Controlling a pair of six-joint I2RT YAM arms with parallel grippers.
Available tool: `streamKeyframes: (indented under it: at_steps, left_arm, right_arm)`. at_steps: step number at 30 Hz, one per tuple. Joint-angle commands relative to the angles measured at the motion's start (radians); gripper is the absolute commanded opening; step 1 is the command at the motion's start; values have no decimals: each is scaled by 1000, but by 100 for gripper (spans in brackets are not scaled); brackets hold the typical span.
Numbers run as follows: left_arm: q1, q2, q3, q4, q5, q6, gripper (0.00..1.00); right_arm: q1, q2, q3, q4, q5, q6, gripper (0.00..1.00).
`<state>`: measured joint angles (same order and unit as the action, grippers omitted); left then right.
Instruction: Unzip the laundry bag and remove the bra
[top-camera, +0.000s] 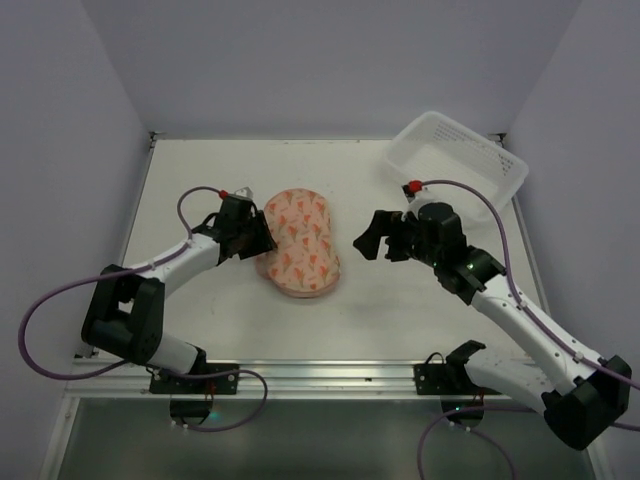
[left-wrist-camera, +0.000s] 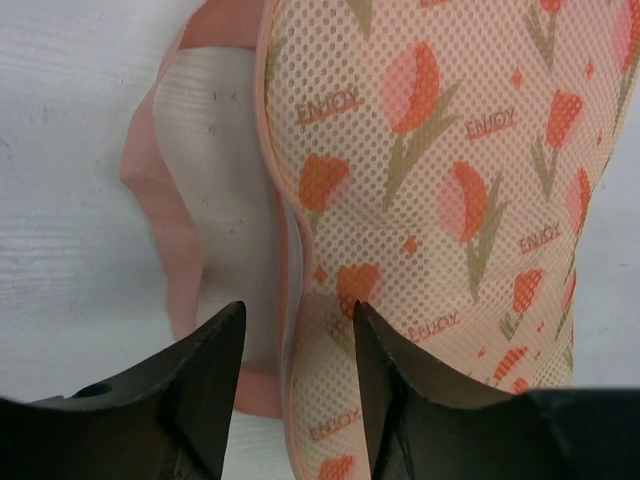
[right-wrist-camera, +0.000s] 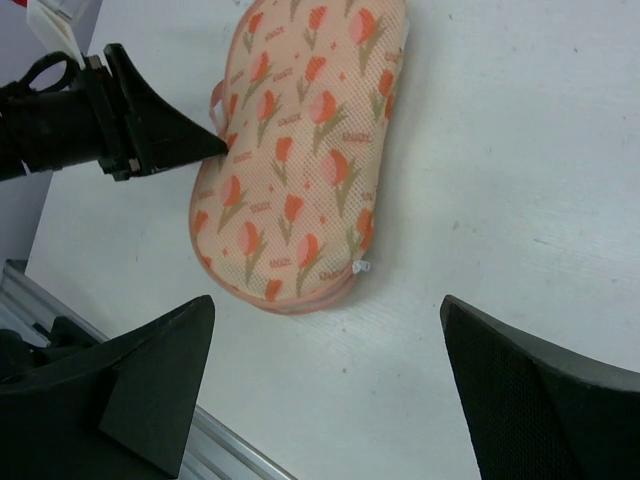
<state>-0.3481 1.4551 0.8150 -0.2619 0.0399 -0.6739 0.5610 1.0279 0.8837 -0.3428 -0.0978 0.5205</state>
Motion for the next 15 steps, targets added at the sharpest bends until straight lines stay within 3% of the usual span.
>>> streamKeyframes:
  at_steps: [1, 7, 15]
  left_arm:
    - [8, 37, 65, 70, -15, -9, 49]
    - [8, 86, 84, 67, -26, -6, 42]
    - [8, 87, 66, 43, -29, 2, 30]
  right_arm:
    - [-1, -109, -87, -18, 61, 42, 96]
    - [-1, -253, -181, -28, 92, 65, 97]
    - [-3, -272, -203, -28, 96, 69, 96]
